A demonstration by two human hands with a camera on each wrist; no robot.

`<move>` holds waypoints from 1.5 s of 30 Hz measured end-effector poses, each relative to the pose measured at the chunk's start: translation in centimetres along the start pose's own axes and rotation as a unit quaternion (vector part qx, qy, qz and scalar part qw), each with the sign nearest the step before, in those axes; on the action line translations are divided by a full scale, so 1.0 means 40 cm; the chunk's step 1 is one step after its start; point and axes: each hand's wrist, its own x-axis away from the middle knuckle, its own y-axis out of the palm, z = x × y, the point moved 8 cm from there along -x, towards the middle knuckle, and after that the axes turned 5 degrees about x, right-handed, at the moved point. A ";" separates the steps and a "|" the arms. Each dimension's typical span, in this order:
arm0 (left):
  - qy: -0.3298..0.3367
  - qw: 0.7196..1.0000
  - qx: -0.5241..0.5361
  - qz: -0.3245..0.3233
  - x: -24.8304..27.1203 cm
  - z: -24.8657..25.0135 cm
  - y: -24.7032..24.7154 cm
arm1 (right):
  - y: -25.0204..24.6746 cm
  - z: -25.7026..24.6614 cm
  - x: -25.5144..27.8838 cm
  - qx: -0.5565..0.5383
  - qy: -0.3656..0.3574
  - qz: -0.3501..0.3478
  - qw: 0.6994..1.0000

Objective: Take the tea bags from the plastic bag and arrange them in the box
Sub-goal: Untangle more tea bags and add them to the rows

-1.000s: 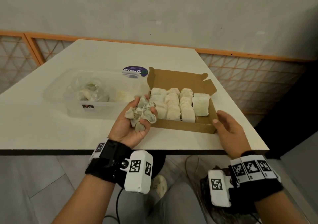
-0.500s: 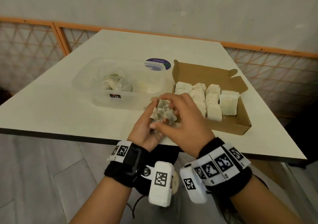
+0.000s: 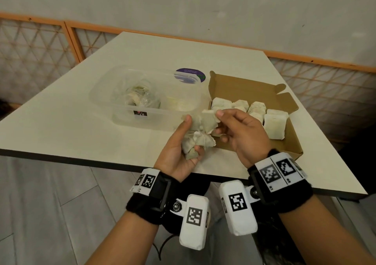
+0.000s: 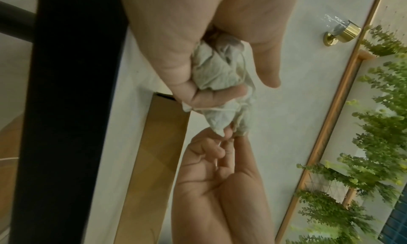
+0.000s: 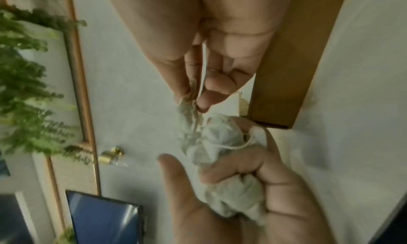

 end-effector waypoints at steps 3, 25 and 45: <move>0.011 0.998 -0.056 -0.017 0.003 -0.002 0.012 | 0.002 -0.006 -0.001 0.102 -0.027 0.010 0.994; -0.007 0.998 0.033 0.054 0.003 -0.005 0.007 | 0.010 0.002 0.009 0.043 0.016 -0.055 0.997; -0.042 0.996 0.081 0.022 -0.020 -0.014 -0.003 | -0.366 -0.121 -0.102 0.641 0.118 -0.119 0.749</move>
